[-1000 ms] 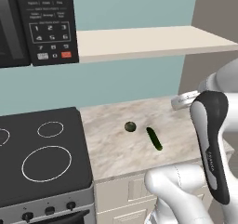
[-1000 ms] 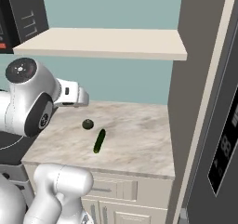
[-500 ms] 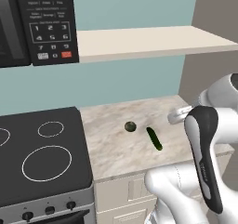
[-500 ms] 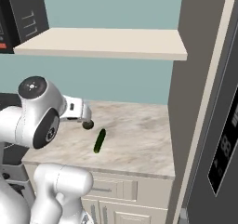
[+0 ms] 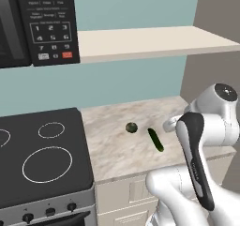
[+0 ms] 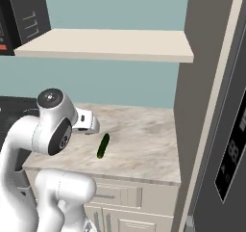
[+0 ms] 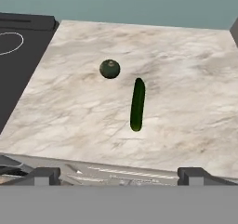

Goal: Place the beer on the top shelf of the fridge to keep it out of children's reach, and place the cucumber and squash on lower shelves for easy access.

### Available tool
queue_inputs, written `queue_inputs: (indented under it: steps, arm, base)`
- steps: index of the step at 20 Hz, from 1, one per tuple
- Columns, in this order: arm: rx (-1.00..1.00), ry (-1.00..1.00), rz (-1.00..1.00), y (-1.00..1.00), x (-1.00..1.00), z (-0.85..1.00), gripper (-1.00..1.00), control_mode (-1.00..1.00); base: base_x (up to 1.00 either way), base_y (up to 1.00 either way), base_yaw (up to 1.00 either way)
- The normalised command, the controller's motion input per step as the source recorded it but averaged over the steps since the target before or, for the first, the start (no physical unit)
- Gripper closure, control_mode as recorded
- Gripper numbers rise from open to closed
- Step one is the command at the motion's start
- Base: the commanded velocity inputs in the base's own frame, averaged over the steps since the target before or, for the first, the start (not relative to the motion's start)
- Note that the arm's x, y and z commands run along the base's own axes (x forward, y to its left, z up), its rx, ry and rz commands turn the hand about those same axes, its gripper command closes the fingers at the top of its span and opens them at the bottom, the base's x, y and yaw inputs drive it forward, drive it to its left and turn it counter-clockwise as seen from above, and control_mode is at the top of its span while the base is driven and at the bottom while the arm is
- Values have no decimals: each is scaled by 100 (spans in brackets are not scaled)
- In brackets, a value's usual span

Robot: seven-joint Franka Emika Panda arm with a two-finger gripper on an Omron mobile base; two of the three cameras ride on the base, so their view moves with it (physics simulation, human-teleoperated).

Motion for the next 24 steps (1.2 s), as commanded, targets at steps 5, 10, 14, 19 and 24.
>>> queue_inputs:
  steps: [5,10,14,19,24]
  arm:
    - [0,9,0,0,37,-31,-100,-100]
    - [0,6,0,0,35,-30,-100,-100]
    - [0,1,0,-2,34,-32,-100,-100]
    - [0,0,0,-5,38,-33,-100,-100]
    - [0,0,0,-7,41,-38,-100,-100]
  base:
    - [0,0,0]
    - [0,0,0]
    - [0,0,0]
    - [0,0,0]
    - [0,0,0]
